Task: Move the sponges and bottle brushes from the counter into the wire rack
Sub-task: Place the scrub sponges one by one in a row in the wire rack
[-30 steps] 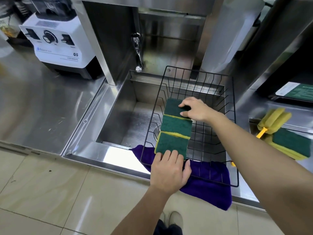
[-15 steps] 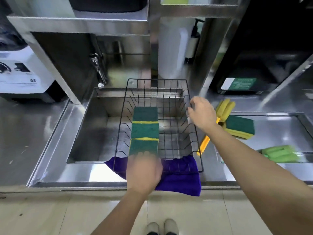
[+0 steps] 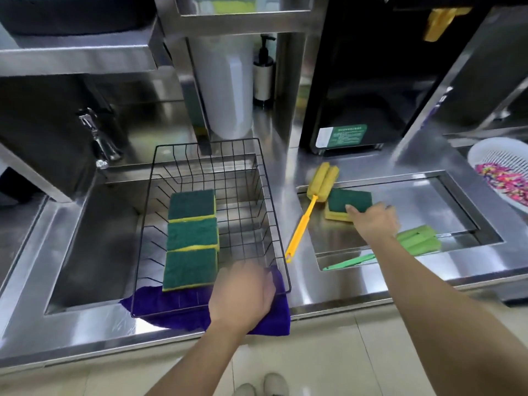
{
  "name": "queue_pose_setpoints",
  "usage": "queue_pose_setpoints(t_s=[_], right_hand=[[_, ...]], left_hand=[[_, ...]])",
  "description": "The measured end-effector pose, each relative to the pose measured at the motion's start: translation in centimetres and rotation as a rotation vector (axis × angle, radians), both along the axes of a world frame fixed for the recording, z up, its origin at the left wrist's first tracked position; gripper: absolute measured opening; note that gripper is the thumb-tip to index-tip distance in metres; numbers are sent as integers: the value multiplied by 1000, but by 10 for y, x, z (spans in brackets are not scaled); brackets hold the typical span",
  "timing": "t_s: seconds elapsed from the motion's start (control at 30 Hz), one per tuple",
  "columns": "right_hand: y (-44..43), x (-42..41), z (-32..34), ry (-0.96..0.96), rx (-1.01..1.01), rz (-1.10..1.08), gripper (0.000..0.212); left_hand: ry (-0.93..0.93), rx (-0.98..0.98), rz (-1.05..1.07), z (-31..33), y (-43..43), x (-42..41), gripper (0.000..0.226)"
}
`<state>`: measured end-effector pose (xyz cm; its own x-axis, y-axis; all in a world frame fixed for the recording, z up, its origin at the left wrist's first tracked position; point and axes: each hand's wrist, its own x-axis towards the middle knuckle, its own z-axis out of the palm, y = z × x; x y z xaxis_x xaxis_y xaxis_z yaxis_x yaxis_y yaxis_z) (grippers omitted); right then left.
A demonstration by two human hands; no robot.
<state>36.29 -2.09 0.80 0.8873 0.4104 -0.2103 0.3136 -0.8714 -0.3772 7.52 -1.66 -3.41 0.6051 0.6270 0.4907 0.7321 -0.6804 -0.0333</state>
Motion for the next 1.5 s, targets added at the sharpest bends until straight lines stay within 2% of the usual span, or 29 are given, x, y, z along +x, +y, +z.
queue_pose_setpoints(t_s=[0.17, 0.23, 0.27, 0.37, 0.43, 0.53, 0.67, 0.87, 0.97, 1.27, 1.5], right_hand=[[6, 0, -4, 168, 75, -77, 88], [9, 6, -2, 266, 182, -165, 92], [11, 6, 0, 313, 277, -199, 88], [9, 3, 5, 462, 535, -275, 56], [10, -11, 8, 382, 589, -229, 49], [10, -23, 26, 86, 598, -198, 55], [11, -19, 47, -88, 701, -165, 60], [27, -30, 75, -46, 987, -67, 49], [50, -56, 77, 85, 1069, 6, 40], [127, -143, 39, 664, 918, -26, 37], [166, -169, 21, 791, 800, -45, 33]], left_hand=[[-3, -2, -17, 0, -1, -1, 38], [-10, -6, -7, -2, 0, 2, 37], [-16, -15, 2, 1, -1, 0, 37], [-40, 7, 9, 2, -4, -2, 35], [-44, 4, 39, 5, -4, -11, 35], [-52, 14, 55, 4, -7, -13, 35], [-46, -25, 38, 2, -3, -11, 37], [-48, -39, -27, 4, 2, -7, 37], [-99, 9, 27, 7, 12, -26, 35], [-123, 42, 147, -4, 19, -73, 35], [-130, 52, 150, -5, 20, -73, 33]])
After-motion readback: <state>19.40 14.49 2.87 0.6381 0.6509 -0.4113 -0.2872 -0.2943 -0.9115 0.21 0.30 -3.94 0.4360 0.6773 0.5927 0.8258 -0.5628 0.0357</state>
